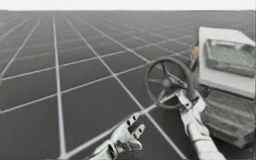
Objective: Pick up and drop off the object
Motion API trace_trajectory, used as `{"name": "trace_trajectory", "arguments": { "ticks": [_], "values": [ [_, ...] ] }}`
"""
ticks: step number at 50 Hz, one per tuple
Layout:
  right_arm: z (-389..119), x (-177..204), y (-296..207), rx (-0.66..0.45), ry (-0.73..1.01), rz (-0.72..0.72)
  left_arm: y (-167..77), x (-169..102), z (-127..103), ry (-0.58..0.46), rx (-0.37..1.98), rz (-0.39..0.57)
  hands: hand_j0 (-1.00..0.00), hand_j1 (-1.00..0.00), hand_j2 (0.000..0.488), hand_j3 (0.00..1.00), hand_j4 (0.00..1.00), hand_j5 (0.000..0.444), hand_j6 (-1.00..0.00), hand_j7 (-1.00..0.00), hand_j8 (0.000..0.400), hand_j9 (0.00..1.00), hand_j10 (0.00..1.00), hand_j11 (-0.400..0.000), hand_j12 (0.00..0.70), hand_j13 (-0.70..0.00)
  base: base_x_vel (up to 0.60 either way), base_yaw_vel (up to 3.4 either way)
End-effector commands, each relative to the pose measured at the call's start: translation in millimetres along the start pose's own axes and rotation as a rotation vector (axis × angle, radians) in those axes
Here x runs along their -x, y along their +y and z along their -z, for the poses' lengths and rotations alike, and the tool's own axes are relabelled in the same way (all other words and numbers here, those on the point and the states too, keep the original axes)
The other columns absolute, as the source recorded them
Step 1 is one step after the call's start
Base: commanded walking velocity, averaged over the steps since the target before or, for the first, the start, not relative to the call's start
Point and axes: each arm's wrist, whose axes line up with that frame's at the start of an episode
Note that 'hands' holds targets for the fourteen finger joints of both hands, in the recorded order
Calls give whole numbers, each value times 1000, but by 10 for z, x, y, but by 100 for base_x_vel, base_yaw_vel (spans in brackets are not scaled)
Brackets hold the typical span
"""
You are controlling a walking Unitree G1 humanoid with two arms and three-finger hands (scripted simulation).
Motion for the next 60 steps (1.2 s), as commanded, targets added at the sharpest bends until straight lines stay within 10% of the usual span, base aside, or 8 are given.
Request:
{"name": "trace_trajectory", "arguments": {
  "ticks": [1, 60],
  "values": [
    [-109, -10, -20, -32, -35, -5, -52, -18, -15, 2, -17, 11, 0, 0, 0, 1000, 1000, 0, 0, 0, 0, 1000, 1000, -400, 0, -700, 59, 1],
    [-109, -10, -20, -32, -35, -5, -52, -18, -15, 2, -17, 11, 0, 0, 0, 1000, 1000, 0, 0, 0, 0, 1000, 1000, -400, 0, -700, 57, 5]
  ]
}}
